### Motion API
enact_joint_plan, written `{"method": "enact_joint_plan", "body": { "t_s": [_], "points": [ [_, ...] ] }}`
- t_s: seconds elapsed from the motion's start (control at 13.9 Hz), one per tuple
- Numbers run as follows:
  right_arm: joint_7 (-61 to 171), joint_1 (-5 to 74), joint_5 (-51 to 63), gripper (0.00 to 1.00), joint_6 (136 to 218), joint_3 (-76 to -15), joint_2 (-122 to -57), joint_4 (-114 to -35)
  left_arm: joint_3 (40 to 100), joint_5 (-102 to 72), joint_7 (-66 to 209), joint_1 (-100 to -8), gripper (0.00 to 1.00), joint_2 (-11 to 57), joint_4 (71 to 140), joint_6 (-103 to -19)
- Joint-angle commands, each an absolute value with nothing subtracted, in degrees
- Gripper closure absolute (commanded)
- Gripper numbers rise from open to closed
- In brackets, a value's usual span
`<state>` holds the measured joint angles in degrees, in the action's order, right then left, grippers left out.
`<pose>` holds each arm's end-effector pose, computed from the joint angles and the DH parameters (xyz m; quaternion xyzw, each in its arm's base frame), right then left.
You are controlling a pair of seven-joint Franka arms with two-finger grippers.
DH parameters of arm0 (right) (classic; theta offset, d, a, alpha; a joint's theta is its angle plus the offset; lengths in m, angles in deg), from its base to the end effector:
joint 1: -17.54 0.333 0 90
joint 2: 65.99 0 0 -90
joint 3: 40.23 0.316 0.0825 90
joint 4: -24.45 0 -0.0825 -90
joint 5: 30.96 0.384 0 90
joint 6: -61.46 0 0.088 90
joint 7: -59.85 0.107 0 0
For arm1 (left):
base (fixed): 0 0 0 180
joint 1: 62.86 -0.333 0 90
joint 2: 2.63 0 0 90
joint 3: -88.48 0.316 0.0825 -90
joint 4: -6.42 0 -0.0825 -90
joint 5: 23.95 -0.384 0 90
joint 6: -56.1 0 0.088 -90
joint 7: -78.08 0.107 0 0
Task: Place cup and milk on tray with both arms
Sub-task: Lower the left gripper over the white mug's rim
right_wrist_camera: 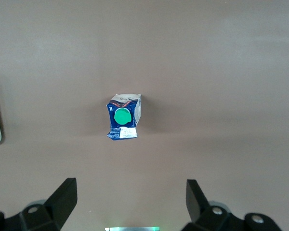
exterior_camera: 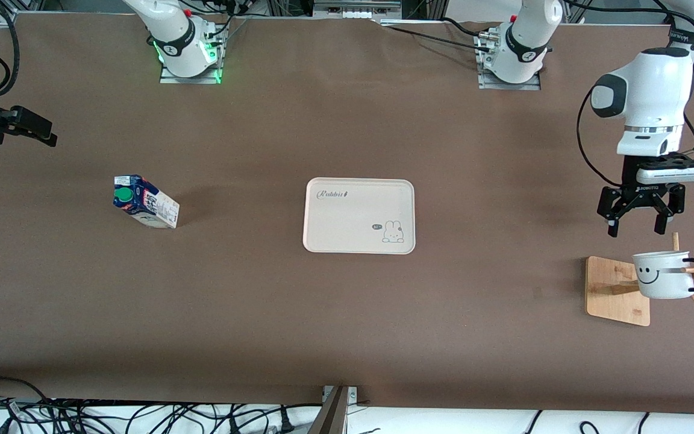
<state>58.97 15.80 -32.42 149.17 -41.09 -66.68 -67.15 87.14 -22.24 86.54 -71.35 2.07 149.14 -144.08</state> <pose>0.5518 -0.0278 0.6014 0.9990 -0.0150 -0.0403 0.0116 0.5183 0.0687 0.3673 -0.8959 -0.0051 -0.4405 0.0579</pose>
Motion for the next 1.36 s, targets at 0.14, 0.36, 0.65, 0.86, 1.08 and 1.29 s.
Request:
{"method": "enact_joint_plan", "body": {
  "t_s": [0.14,0.36,0.65,0.86,1.08,1.29],
  "points": [
    [59.5,15.1,-32.5,0.0,148.1,-40.6,-67.0,-66.1,87.0,-24.9,87.5,-73.1,0.0,4.7,146.3,-144.6],
    [59.5,15.1,-32.5,0.0,148.1,-40.6,-67.0,-66.1,87.0,-25.0,87.5,-73.1,0.0,6.7,143.6,-144.6],
    [59.5,15.1,-32.5,0.0,148.1,-40.6,-67.0,-66.1,87.0,-26.7,87.5,-73.1,0.0,8.5,142.5,-144.6],
    [59.5,15.1,-32.5,0.0,148.1,-40.6,-67.0,-66.1,87.1,-26.8,87.4,-73.2,0.0,10.5,140.3,-144.6],
    [59.5,15.1,-32.5,0.0,148.1,-40.6,-67.0,-66.1,87.0,-26.8,87.4,-73.3,0.0,12.0,138.3,-144.6],
    [59.5,15.1,-32.5,0.0,148.1,-40.6,-67.0,-66.1,87.1,-26.9,87.4,-73.3,0.0,12.9,136.8,-144.6]
  ]
}}
